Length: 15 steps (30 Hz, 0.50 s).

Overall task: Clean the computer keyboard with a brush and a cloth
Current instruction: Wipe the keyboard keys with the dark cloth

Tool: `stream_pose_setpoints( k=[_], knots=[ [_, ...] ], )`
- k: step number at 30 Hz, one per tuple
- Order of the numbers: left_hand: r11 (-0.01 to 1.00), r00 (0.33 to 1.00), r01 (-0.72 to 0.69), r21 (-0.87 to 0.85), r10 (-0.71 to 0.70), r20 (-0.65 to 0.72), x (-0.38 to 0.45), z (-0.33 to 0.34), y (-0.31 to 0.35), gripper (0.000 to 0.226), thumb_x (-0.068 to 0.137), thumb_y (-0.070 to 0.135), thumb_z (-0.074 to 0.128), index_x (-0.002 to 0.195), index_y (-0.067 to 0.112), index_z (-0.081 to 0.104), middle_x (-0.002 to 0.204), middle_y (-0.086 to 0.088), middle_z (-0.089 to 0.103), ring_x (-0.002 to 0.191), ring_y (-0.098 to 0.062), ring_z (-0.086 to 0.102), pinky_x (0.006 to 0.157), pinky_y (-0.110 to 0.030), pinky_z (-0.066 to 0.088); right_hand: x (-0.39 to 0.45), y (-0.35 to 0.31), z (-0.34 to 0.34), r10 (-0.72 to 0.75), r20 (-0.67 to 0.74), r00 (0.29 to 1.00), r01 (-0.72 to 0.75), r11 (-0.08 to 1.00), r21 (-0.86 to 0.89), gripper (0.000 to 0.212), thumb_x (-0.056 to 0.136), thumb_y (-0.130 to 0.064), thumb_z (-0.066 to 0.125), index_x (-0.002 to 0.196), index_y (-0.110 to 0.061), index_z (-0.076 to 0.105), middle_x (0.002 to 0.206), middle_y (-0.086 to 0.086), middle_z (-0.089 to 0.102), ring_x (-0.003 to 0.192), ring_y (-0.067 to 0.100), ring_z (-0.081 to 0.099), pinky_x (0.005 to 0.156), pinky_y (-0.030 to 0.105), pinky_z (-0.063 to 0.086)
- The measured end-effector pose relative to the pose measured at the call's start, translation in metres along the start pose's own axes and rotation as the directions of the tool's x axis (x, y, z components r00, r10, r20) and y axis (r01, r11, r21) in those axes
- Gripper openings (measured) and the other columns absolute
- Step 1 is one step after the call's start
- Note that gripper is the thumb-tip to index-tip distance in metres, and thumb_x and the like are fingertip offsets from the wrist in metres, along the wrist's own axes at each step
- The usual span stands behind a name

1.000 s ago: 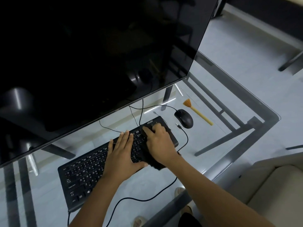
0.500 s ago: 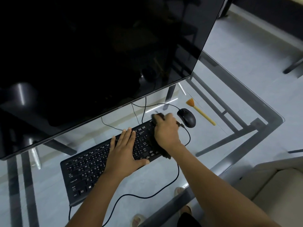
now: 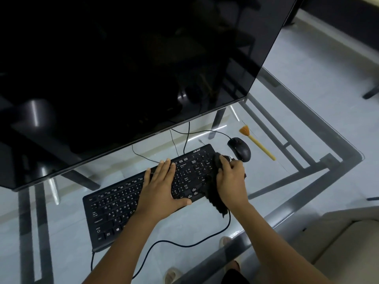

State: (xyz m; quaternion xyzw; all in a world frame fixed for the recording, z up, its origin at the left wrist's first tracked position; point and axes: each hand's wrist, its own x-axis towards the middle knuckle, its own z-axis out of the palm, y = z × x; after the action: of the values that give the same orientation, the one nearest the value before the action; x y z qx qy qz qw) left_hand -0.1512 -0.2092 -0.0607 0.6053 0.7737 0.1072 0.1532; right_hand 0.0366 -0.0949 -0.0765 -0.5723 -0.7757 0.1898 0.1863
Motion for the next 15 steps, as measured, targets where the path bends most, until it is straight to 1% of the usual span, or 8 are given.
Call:
stream_pose_setpoints(
  k=[1,4,6,9,11,13,14,15],
  knots=[
    [1.000,1.000,0.000,-0.001,0.000,0.000,0.000,0.000,-0.001,0.116,0.067,0.083,0.049,0.153,0.021,0.002,0.160,0.006,-0.010,0.144,-0.007,-0.017,0.117,-0.042,-0.011,-0.004,-0.005,0.002,-0.017,-0.009,1.000,0.017,1.000,-0.023,0.041,0.093,-0.016,0.048,0.133,-0.019,0.049,0.114,0.015,0.045,0.100,0.029,0.047,0.084,0.034,0.045],
    [1.000,1.000,-0.012,-0.012,0.012,0.016,-0.001,0.001,-0.005,0.117,0.068,0.083,0.047,0.153,0.020,-0.003,0.159,0.006,-0.013,0.143,-0.007,-0.020,0.118,-0.042,-0.010,-0.024,-0.014,0.005,-0.329,0.091,0.940,0.338,0.934,-0.118,0.043,0.093,-0.021,0.051,0.134,-0.007,0.049,0.104,0.013,0.049,0.086,0.024,0.050,0.071,0.030,0.049],
    [0.999,0.999,-0.030,-0.013,0.031,0.043,-0.004,-0.002,-0.008,0.119,0.069,0.083,0.045,0.151,0.020,-0.013,0.159,0.006,-0.017,0.142,-0.007,-0.023,0.118,-0.043,-0.009,-0.017,-0.007,-0.002,-0.291,0.105,0.951,0.300,0.949,-0.092,0.043,0.096,-0.025,0.047,0.135,-0.008,0.048,0.107,0.010,0.046,0.086,0.016,0.045,0.073,0.022,0.041],
    [0.999,1.000,0.016,-0.031,-0.016,0.004,-0.016,-0.012,-0.021,0.120,0.068,0.084,0.044,0.149,0.022,-0.018,0.158,0.007,-0.018,0.143,-0.007,-0.020,0.118,-0.046,-0.007,-0.011,-0.011,-0.003,-0.015,0.043,0.999,0.015,1.000,-0.006,0.039,0.097,-0.019,0.046,0.135,-0.013,0.048,0.111,0.009,0.044,0.093,0.011,0.046,0.085,0.028,0.043],
    [0.993,0.991,0.095,-0.068,-0.100,-0.085,-0.033,-0.018,-0.036,0.118,0.069,0.084,0.047,0.152,0.021,-0.009,0.158,0.007,-0.012,0.144,-0.008,-0.015,0.118,-0.044,-0.008,-0.023,-0.028,0.003,-0.160,0.144,0.977,0.162,0.987,-0.005,0.043,0.093,-0.016,0.046,0.136,-0.020,0.047,0.115,0.013,0.044,0.101,0.023,0.047,0.088,0.038,0.045],
    [0.978,0.958,0.177,-0.107,-0.196,-0.207,-0.056,-0.021,-0.057,0.108,0.075,0.080,0.045,0.152,0.016,0.005,0.159,0.002,0.002,0.146,-0.010,-0.006,0.118,-0.042,-0.005,-0.032,-0.031,0.008,-0.416,0.216,0.883,0.431,0.902,-0.026,0.044,0.094,-0.022,0.045,0.138,-0.020,0.046,0.114,0.012,0.047,0.099,0.025,0.048,0.084,0.035,0.048],
    [0.968,0.933,0.214,-0.135,-0.243,-0.265,-0.068,-0.020,-0.067,0.098,0.080,0.076,0.041,0.151,0.014,0.013,0.160,-0.002,0.011,0.147,-0.012,0.000,0.119,-0.044,-0.001,-0.027,-0.026,0.007,-0.433,0.211,0.876,0.450,0.892,-0.042,0.044,0.094,-0.024,0.045,0.138,-0.019,0.046,0.113,0.011,0.048,0.096,0.023,0.049,0.082,0.031,0.048],
    [0.953,0.907,0.252,-0.170,-0.294,-0.303,-0.079,-0.018,-0.076,0.090,0.084,0.071,0.037,0.149,0.012,0.018,0.158,-0.005,0.018,0.147,-0.015,0.006,0.119,-0.046,0.003,-0.021,-0.025,0.006,-0.350,0.167,0.922,0.361,0.931,-0.042,0.043,0.094,-0.024,0.047,0.137,-0.016,0.048,0.112,0.011,0.049,0.094,0.021,0.050,0.082,0.029,0.048]
  ],
)
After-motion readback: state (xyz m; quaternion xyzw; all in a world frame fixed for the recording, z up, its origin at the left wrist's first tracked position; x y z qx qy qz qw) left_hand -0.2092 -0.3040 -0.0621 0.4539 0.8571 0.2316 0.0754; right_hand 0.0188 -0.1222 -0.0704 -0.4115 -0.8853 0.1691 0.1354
